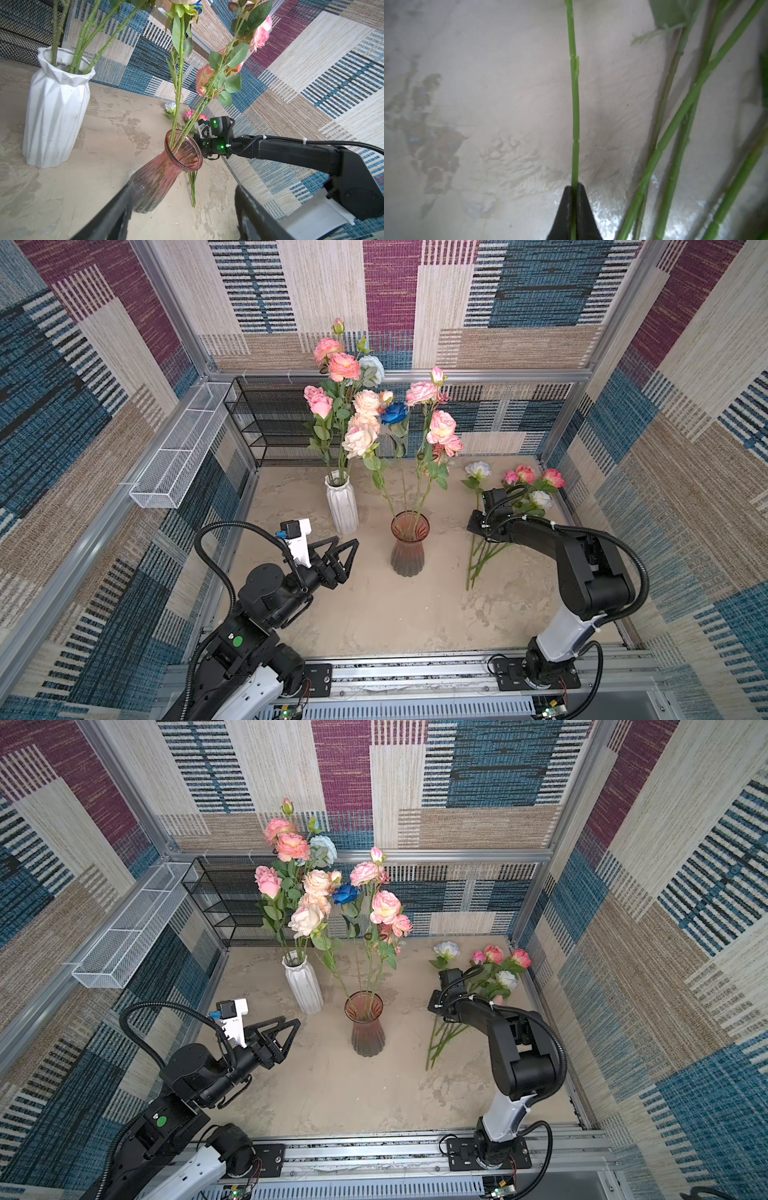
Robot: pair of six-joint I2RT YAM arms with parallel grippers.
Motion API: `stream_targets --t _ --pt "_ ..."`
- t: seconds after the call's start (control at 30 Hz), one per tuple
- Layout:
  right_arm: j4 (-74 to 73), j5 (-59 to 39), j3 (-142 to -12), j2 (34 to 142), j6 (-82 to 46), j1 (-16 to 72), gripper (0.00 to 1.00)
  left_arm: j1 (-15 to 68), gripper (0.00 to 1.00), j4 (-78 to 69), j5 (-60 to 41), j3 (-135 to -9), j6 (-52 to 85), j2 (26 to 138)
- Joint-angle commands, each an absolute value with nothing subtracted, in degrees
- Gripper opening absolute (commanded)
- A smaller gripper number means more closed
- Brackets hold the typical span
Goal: Arrange the flowers into the vase
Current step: 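Grasp another white rose stem from the pile and lift it with the right gripper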
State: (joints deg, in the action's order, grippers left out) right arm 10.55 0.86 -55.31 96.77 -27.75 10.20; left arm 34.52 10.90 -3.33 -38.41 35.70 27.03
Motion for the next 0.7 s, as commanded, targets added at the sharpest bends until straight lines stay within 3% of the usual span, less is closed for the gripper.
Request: stream_targets --t 0.0,0.4,0.67 --pt "5.08 -2.88 -53.17 91.08 -26.59 10.19 0.00 34.53 0.78 10.39 -4.46 -39.18 34.82 27.09" --pt "0.89 -5.87 -41.54 57.47 -29.57 10.37 0.00 34.52 0.77 9.77 -7.17 -42.13 34.61 28.33" --pt "-7.17 -17.51 -36.36 36.68 -32.09 10.46 0.00 34.54 0.77 7.34 -12.31 -44.83 34.80 30.59"
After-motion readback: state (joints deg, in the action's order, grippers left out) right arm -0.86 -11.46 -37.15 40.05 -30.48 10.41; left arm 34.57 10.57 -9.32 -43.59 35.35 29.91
